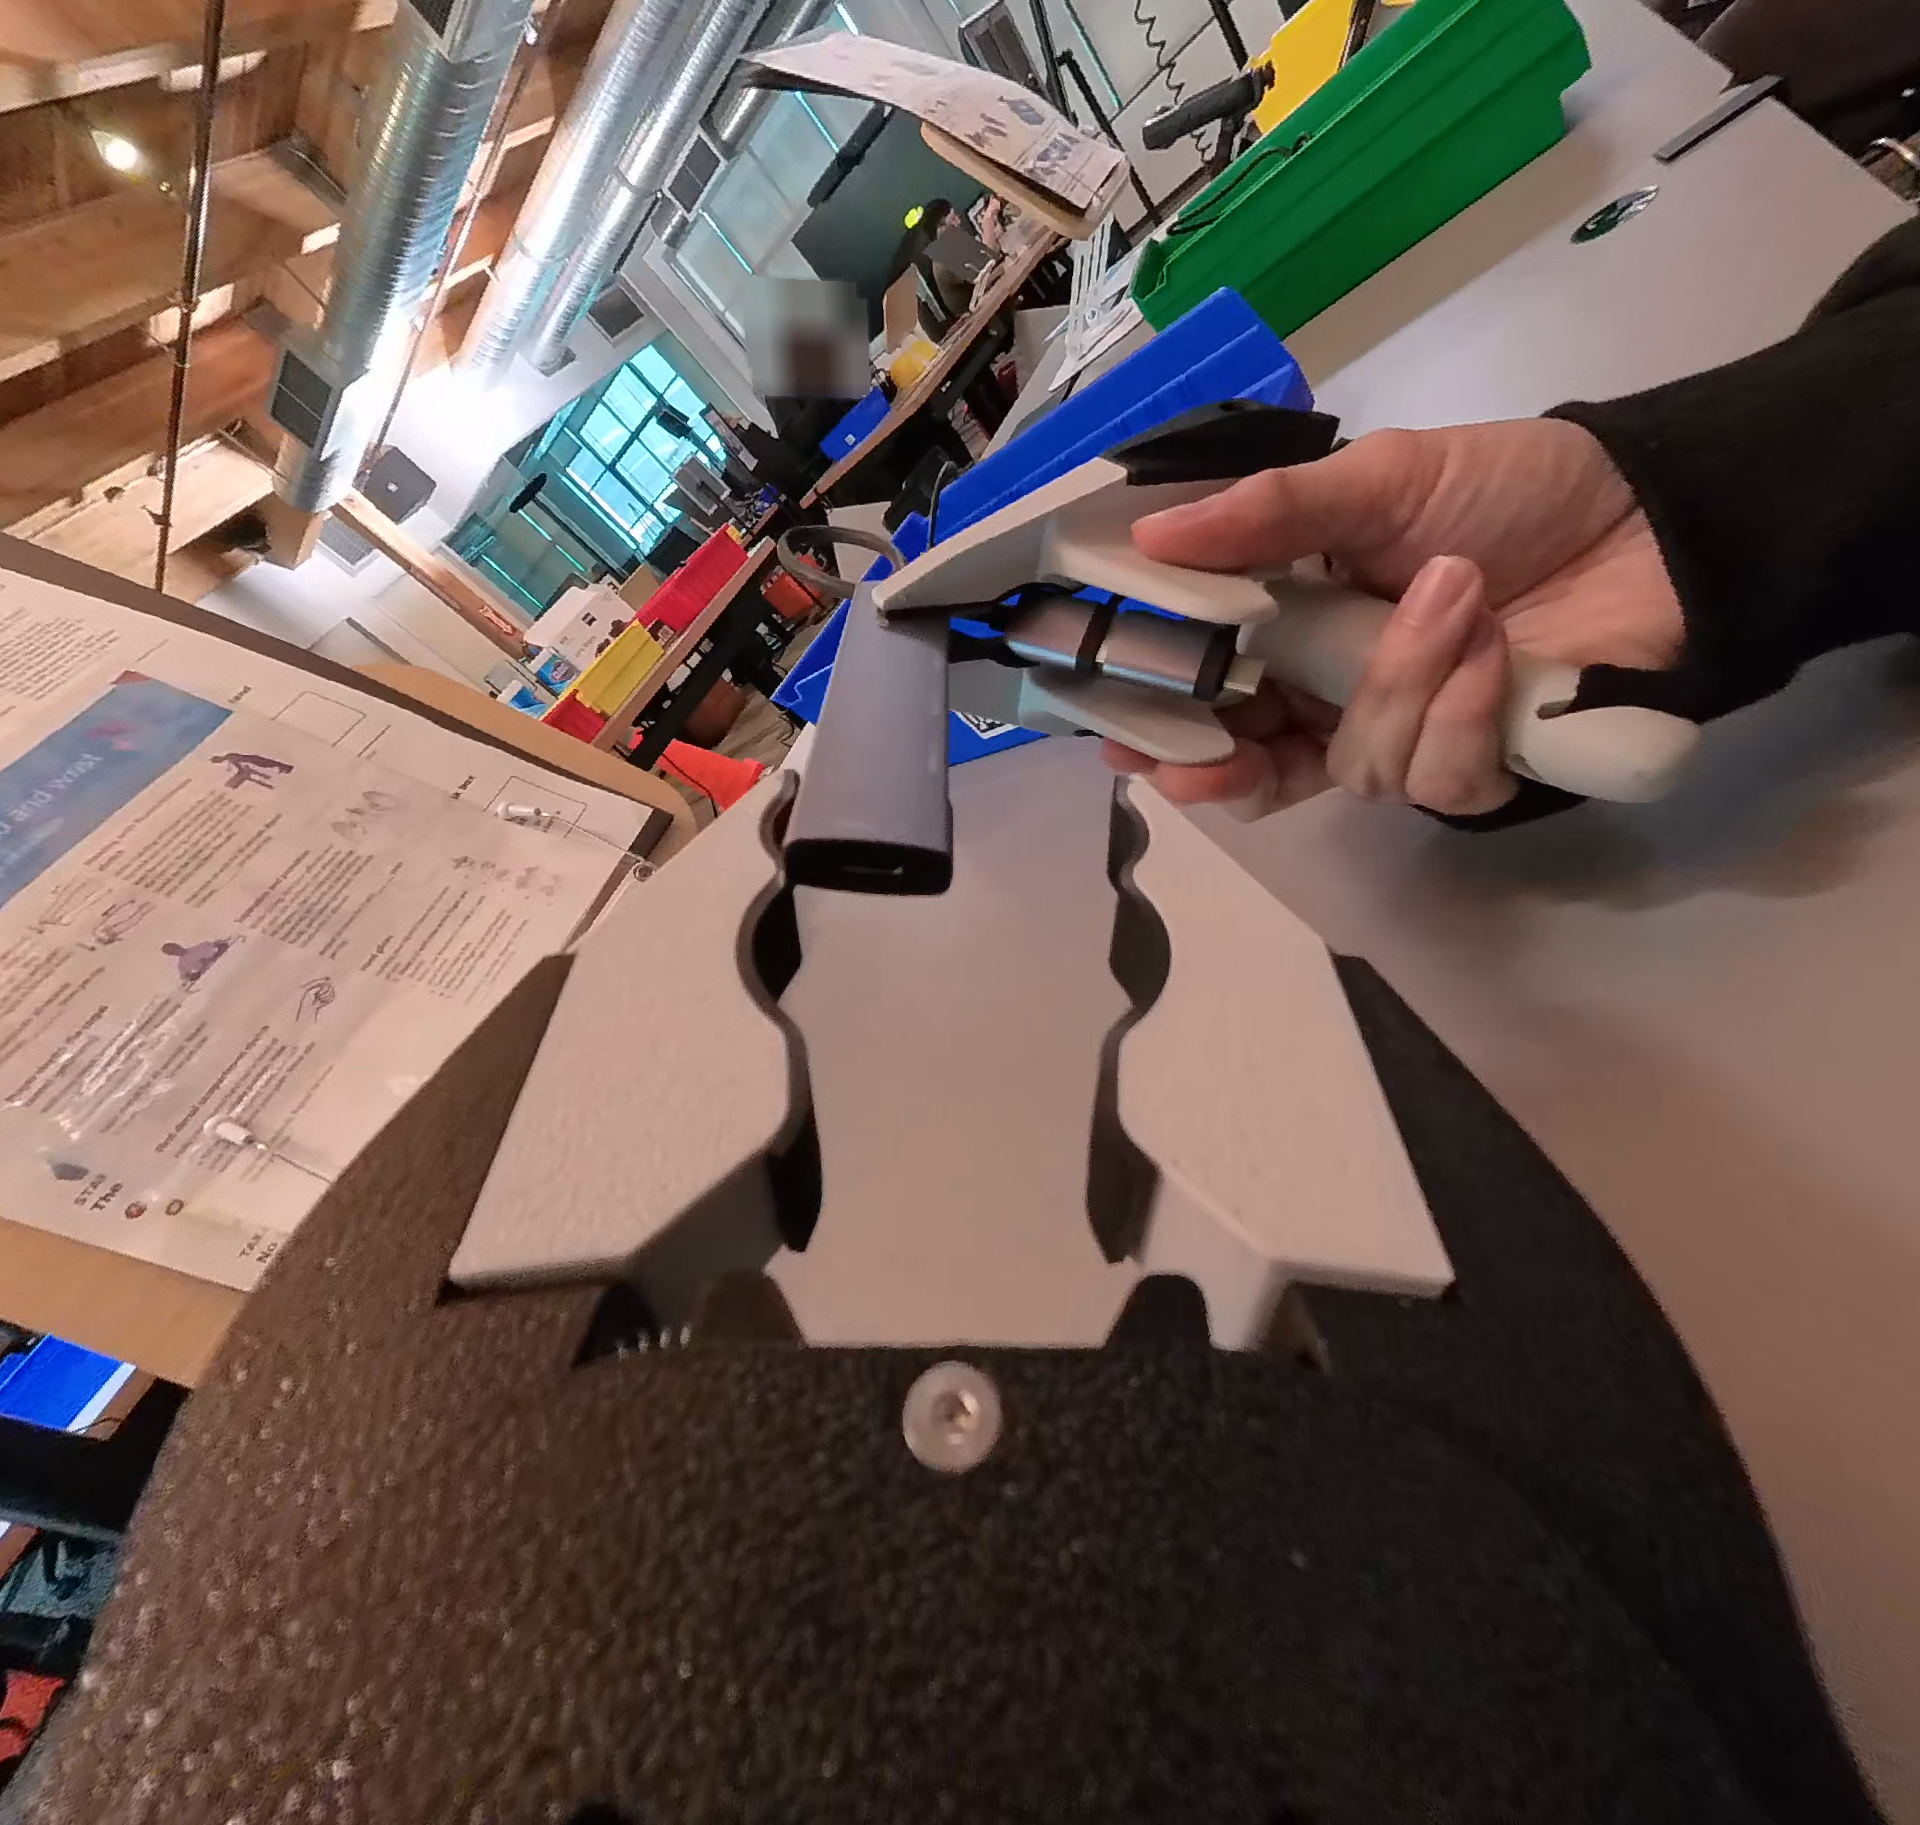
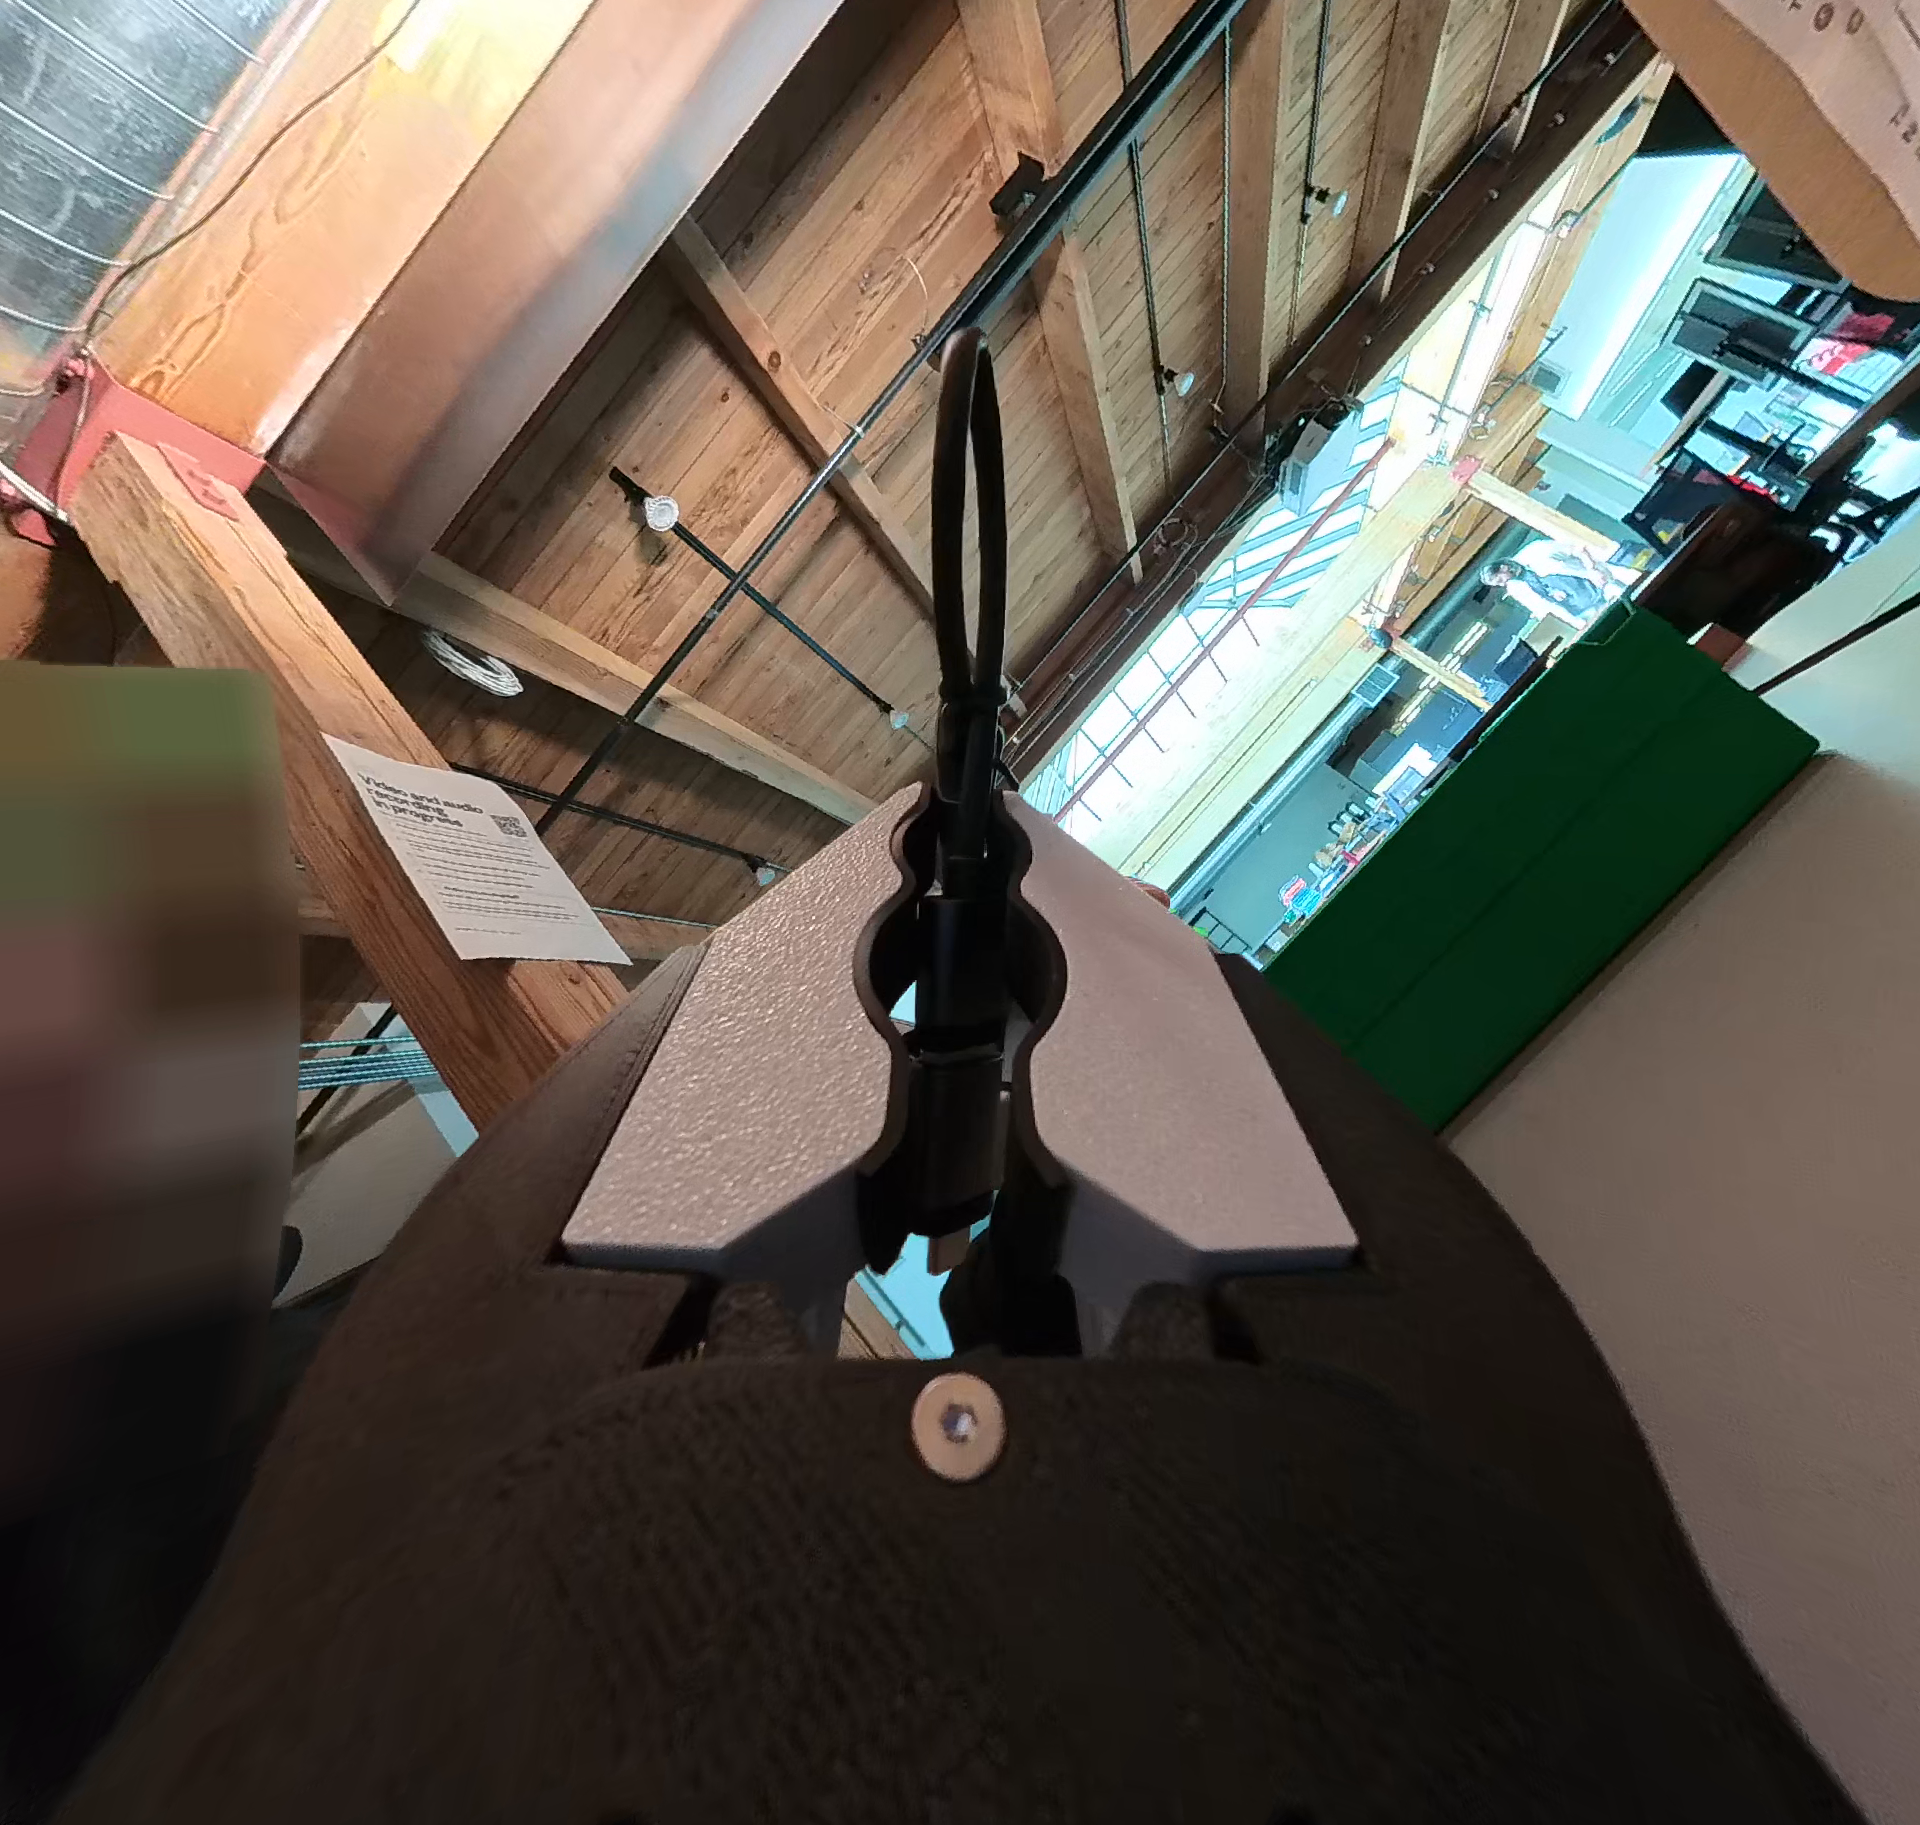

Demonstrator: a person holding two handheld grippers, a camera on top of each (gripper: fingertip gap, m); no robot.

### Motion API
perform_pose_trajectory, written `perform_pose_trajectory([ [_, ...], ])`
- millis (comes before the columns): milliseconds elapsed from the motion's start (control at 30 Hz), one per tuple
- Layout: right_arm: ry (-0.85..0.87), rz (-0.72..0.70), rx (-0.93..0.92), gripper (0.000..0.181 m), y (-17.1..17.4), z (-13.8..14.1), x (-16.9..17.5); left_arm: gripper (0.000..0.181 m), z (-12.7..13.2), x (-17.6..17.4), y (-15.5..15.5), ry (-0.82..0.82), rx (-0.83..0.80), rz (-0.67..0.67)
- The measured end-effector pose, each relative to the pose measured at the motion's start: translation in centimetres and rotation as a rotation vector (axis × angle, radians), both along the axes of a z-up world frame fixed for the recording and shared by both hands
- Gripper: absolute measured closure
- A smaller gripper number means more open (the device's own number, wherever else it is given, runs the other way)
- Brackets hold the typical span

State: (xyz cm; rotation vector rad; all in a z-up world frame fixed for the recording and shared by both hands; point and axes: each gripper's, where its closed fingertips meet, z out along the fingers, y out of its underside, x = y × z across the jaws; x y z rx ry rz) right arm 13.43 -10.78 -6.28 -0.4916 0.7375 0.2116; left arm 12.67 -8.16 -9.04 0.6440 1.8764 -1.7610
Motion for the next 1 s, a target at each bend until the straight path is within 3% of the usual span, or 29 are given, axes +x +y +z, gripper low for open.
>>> perform_pose_trajectory([
  [133, 0.041, -0.035, -0.006, 0.173, -0.7, -0.6, 0.4, 0.127, 1.1, 0.1, 0.4, 0.032, -0.059, -0.004],
  [367, 0.031, 0.015, -0.021, 0.173, 0.4, -0.5, 0.2, 0.159, 0.9, 0.3, 0.6, 0.025, -0.050, -0.004],
  [533, 0.018, 0.002, -0.018, 0.173, 0.2, -0.4, 0.1, 0.160, 1.3, 0.7, 0.6, 0.066, -0.042, 0.023],
  [567, 0.009, -0.038, -0.045, 0.168, 0.0, -0.3, 0.2, 0.160, 1.4, 0.8, 0.4, 0.118, -0.040, 0.026],
  [633, -0.048, -0.192, -0.169, 0.129, -0.8, 0.6, -0.1, 0.161, 1.8, 1.7, 0.6, 0.255, -0.060, 0.037],
  [767, -0.167, -0.605, -0.760, 0.058, -1.2, 0.0, -0.3, 0.160, 1.9, 4.3, 2.4, 0.627, -0.025, 0.030],
  [867, -0.278, -0.750, -0.958, 0.044, -1.5, 0.6, -1.0, 0.160, 2.1, 4.3, 4.5, 0.792, 0.006, -0.094],
  [933, -0.349, -0.708, -0.899, 0.044, -1.1, 1.7, -2.2, 0.160, 1.1, 3.7, 5.5, 0.871, 0.087, -0.169],
  [1000, -0.420, -0.613, -0.875, 0.054, -0.1, 2.1, -3.3, 0.160, 0.0, 3.0, 6.0, 0.828, 0.150, -0.209],
])
